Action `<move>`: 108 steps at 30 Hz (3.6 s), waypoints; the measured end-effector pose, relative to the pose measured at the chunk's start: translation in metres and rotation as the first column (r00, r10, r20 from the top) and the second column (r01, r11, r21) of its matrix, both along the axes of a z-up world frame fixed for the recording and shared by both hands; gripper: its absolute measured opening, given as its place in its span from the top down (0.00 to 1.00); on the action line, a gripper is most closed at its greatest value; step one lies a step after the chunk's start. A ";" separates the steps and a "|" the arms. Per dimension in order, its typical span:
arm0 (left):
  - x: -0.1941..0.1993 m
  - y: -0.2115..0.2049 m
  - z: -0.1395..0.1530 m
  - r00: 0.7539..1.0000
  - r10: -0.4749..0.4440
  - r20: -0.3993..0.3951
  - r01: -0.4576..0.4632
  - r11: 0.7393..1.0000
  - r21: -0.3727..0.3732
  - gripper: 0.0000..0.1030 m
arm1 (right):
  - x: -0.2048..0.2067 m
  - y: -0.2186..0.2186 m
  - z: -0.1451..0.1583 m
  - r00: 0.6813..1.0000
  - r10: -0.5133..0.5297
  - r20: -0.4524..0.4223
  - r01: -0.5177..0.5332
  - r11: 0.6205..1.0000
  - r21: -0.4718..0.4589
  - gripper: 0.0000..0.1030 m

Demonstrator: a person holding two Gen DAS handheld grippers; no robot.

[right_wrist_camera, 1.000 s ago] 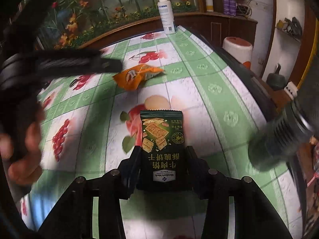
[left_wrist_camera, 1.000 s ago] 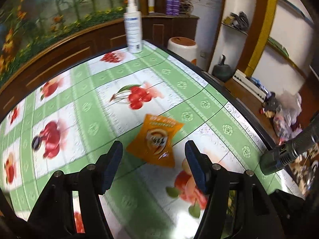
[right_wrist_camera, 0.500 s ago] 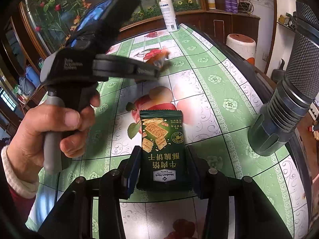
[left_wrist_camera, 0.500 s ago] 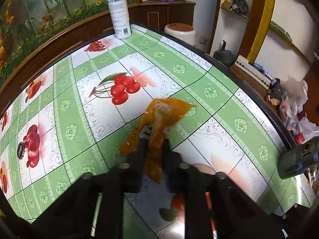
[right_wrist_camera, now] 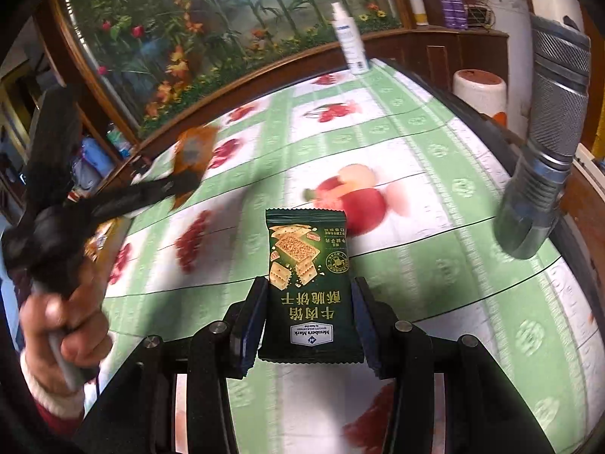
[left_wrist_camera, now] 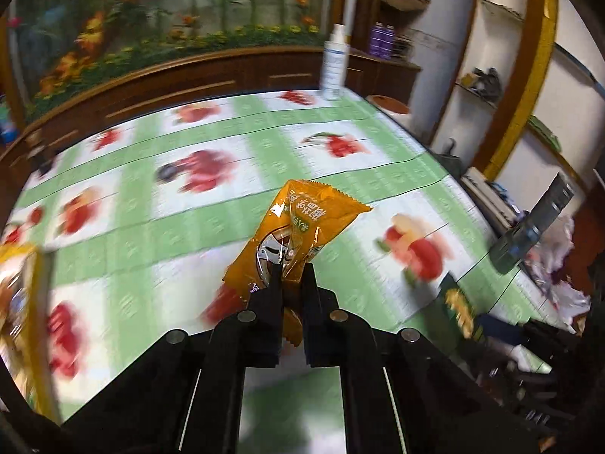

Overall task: Organize snacks
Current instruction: 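Carry the chip bag with the left tool to the tray while the right tool carries the cracker pack, then release the chip bag from the left tool into the tray while the right tool releases the cracker pack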

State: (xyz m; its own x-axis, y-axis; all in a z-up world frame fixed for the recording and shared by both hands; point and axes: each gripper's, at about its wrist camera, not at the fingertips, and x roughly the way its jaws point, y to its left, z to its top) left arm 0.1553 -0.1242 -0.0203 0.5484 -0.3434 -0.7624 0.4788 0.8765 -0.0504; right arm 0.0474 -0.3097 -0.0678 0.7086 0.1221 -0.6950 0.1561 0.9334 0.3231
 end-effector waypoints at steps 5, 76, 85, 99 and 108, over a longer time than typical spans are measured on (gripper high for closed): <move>-0.037 0.065 0.002 0.977 0.208 0.049 -0.211 0.976 0.060 0.95 | 0.001 0.031 0.004 0.997 0.073 0.025 -0.074 0.997 0.038 0.55; -0.032 0.327 -0.004 0.739 0.651 0.170 -0.666 0.745 0.042 0.94 | 0.160 0.399 0.049 0.784 0.617 0.071 -0.619 0.785 0.013 0.56; -0.014 0.326 -0.011 0.740 0.653 0.162 -0.667 0.743 0.054 0.94 | 0.187 0.403 0.042 0.791 0.609 0.050 -0.610 0.792 0.008 0.56; 0.005 0.329 -0.024 0.757 0.645 0.107 -0.652 0.755 0.069 0.92 | 0.207 0.407 0.025 0.801 0.598 0.004 -0.598 0.801 -0.020 0.52; -0.020 0.327 -0.009 0.736 0.658 0.159 -0.670 0.742 0.030 0.38 | 0.192 0.389 0.037 0.816 0.577 0.028 -0.577 0.817 -0.025 0.27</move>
State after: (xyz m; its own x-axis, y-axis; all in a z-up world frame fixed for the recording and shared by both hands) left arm 0.1351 0.2031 -0.0288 0.7089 0.2041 -0.6751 -0.2294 0.9719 0.0528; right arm 0.2392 0.0788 -0.0304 0.5338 0.5061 -0.6774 -0.4230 0.8535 0.3044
